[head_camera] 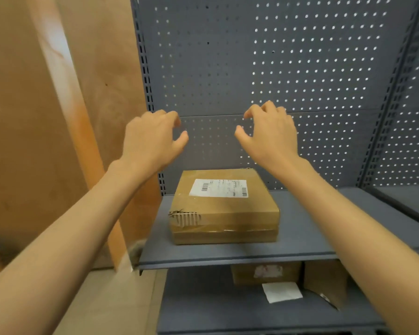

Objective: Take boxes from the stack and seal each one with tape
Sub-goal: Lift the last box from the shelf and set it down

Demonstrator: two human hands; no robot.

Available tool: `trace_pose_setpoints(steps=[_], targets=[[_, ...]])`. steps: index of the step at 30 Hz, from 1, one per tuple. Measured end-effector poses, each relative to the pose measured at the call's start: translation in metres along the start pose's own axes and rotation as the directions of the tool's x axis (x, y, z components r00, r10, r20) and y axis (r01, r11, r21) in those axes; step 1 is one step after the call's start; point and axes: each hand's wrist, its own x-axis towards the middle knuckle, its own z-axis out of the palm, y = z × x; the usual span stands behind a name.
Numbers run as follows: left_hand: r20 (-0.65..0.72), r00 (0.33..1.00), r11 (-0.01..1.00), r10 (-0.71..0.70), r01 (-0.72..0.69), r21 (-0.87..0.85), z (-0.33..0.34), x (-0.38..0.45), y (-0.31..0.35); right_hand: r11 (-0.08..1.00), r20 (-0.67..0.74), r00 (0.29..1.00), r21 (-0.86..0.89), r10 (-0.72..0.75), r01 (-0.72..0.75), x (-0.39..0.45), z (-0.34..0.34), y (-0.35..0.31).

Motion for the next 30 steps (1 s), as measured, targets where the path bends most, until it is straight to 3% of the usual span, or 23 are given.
trace_pose_setpoints(steps=[3,5,8,10,14,18,24,30], targets=[[0.064,0.997,0.992,-0.047,0.055,-0.116,0.018,-0.014,-0.001,0.996,0.078,0.994,0.03,0.078,-0.08,-0.019,0.012,0.008],[0.137,0.978,0.943,-0.159,0.192,-0.272,0.032,-0.025,-0.001,0.979,0.147,0.977,0.109,0.157,-0.174,-0.031,0.021,0.016],[0.341,0.879,0.706,-0.332,0.472,-0.528,0.055,-0.043,0.003,0.906,0.243,0.926,0.242,0.29,-0.347,-0.052,0.036,0.03],[0.464,0.79,0.531,-0.401,0.613,-0.585,0.071,-0.057,0.004,0.83,0.291,0.883,0.326,0.368,-0.453,-0.067,0.048,0.039],[0.637,0.589,0.254,-0.497,0.801,-0.543,0.1,-0.086,0.004,0.649,0.429,0.764,0.411,0.481,-0.64,-0.095,0.066,0.048],[0.792,0.424,-0.032,-0.44,0.874,-0.486,0.114,-0.11,0.006,0.387,0.546,0.614,0.481,0.57,-0.787,-0.115,0.079,0.047],[0.873,0.408,-0.195,-0.268,0.864,-0.464,0.122,-0.127,0.008,0.134,0.647,0.478,0.506,0.595,-0.852,-0.125,0.085,0.041],[0.88,0.391,-0.22,-0.268,0.865,-0.451,0.122,-0.129,0.008,0.046,0.666,0.452,0.533,0.594,-0.845,-0.126,0.084,0.041]])
